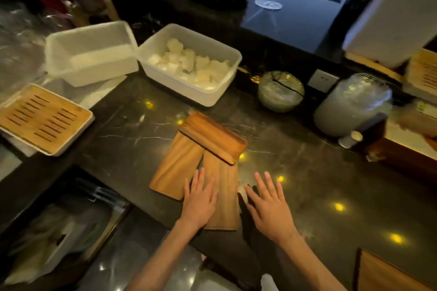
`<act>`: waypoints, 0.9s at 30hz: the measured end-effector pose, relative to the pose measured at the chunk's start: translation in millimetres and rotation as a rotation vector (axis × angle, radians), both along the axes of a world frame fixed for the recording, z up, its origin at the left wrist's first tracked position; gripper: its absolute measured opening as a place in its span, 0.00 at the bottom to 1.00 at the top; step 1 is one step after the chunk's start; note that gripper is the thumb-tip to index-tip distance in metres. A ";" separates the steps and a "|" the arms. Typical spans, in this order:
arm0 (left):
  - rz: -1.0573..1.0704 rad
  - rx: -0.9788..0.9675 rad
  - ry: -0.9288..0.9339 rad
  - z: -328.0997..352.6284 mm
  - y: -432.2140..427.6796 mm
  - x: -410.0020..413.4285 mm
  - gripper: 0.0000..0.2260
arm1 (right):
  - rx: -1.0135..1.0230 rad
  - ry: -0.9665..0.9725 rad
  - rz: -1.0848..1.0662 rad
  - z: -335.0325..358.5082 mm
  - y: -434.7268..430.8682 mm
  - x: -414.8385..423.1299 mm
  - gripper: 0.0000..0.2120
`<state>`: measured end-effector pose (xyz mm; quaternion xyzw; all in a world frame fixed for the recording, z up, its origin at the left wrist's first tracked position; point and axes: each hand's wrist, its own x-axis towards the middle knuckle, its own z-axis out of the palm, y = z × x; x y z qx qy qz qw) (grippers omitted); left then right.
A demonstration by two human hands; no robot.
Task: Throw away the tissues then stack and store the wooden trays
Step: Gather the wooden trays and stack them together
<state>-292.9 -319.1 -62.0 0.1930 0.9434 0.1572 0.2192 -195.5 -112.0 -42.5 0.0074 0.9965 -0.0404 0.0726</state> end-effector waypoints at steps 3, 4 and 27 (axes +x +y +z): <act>0.027 -0.016 0.011 4.8 -15.5 -46.8 0.25 | -0.040 -0.033 -0.093 2.9 -10.9 -50.6 0.27; 0.047 -0.028 0.025 6.6 -18.5 -63.7 0.25 | -0.072 -0.043 -0.145 3.9 -12.1 -66.6 0.26; 0.596 0.269 -0.170 14.7 15.3 -259.5 0.17 | -1.245 -0.081 -1.272 -3.7 1.7 -185.7 0.09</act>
